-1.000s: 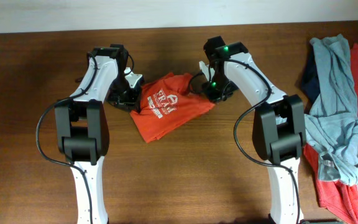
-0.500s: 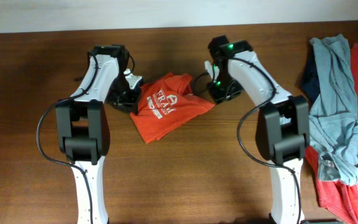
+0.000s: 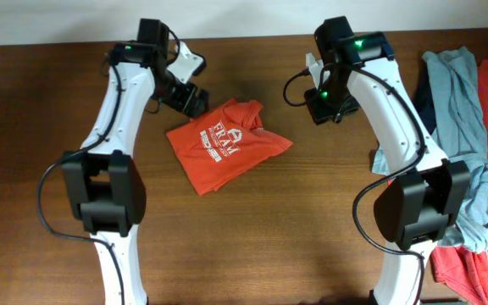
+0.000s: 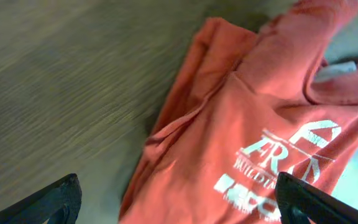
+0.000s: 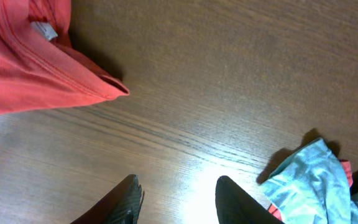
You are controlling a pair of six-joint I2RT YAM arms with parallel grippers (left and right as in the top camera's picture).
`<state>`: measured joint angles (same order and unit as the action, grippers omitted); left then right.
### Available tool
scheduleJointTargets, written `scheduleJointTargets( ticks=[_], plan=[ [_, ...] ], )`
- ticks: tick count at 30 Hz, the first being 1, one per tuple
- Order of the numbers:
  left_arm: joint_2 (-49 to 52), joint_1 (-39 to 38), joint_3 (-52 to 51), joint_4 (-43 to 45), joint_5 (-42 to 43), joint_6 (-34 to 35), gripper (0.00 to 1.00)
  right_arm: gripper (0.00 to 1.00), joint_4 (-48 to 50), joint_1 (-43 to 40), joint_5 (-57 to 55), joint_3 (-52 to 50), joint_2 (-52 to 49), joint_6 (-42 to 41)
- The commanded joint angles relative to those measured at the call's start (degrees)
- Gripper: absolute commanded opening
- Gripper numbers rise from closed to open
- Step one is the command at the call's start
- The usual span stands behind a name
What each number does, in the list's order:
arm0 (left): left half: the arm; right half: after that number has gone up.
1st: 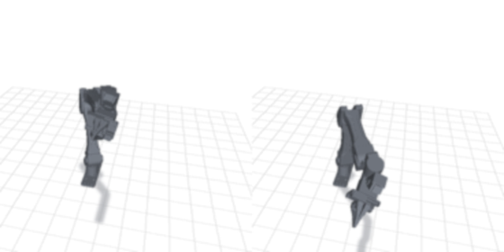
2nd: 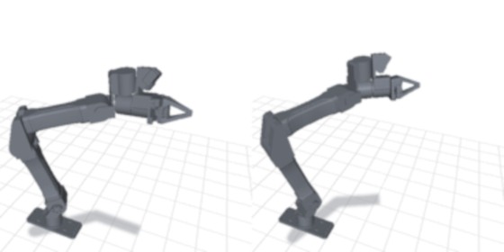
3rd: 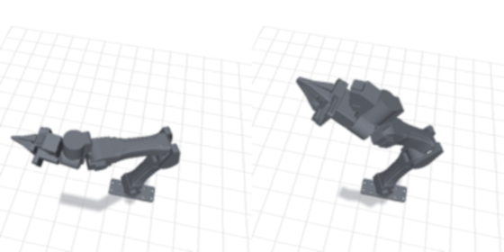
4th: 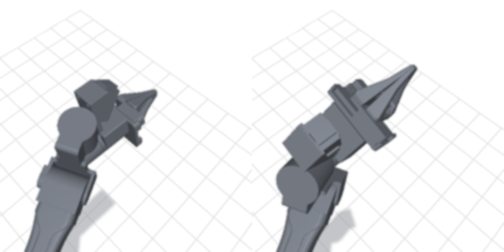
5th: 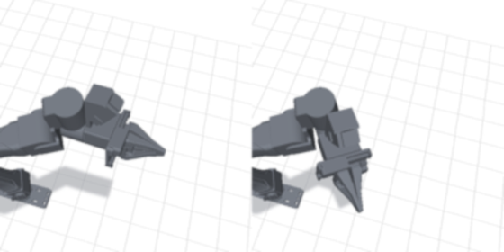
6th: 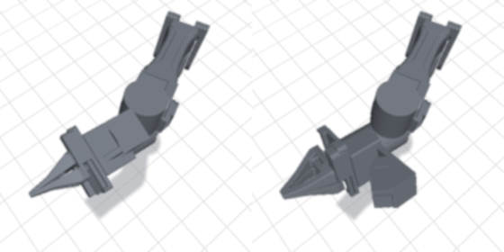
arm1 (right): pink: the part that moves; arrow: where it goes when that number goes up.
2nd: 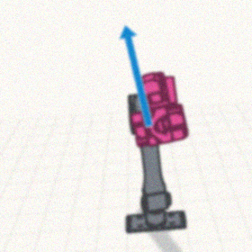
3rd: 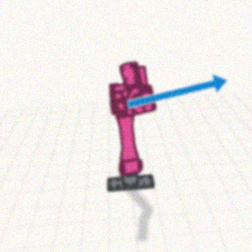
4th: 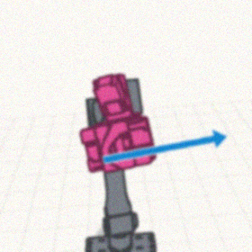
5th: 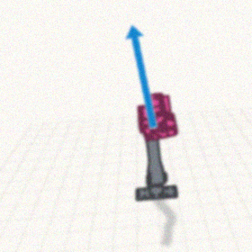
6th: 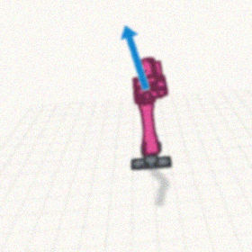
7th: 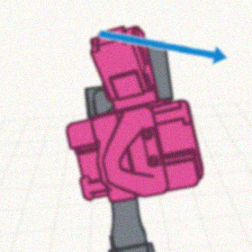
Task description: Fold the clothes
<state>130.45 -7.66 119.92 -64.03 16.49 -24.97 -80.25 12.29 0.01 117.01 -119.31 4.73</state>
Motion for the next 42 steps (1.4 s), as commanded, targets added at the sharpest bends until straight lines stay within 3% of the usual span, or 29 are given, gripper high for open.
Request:
scheduleJointTargets(
  ticks=[1,9,12,14,17,18,19,22,26,35,42],
  plan=[
    [5.2,-0.2,0.1,1.6,5.8,-8.0,0.99,0.44,-0.5,0.1,-0.3,0.4,0.0,-0.4],
    [11.8,-0.2,0.1,5.0,6.8,-8.1,0.98,0.44,-1.0,0.1,-0.3,0.4,0.0,-0.6],
    [13.8,-0.6,0.1,3.5,8.9,-8.1,0.90,0.44,-1.0,0.1,-0.3,0.4,0.0,-0.6],
    [14.0,-1.2,0.1,1.1,9.2,-8.1,0.75,0.43,-1.0,0.1,-0.3,0.4,0.0,-0.6],
    [14.0,-2.0,0.1,-2.0,9.2,-8.1,0.38,0.43,-1.0,0.1,-0.3,0.4,0.0,-0.6],
    [14.0,-2.1,0.1,-3.1,9.2,-8.1,0.12,0.43,-1.0,0.1,-0.3,0.4,0.0,-0.6],
    [14.0,-2.0,0.1,-4.3,8.8,-8.1,0.01,0.43,-1.0,0.1,-0.3,0.4,0.0,-0.6],
    [13.9,-1.5,0.2,-6.1,5.7,-7.7,0.01,0.43,-1.1,0.1,-0.3,0.4,0.0,-0.6],
    [13.2,2.8,0.3,-8.6,0.2,-1.2,0.00,0.43,-1.5,0.1,-0.3,0.4,0.0,-0.5],
    [11.4,27.4,0.3,-9.9,1.7,7.6,0.01,0.43,-2.2,-1.1,-0.3,0.4,0.0,-0.5],
    [11.4,42.4,0.3,-10.2,0.6,8.7,0.01,0.43,-2.1,-1.1,-0.3,0.4,0.0,-0.5]
  ],
)
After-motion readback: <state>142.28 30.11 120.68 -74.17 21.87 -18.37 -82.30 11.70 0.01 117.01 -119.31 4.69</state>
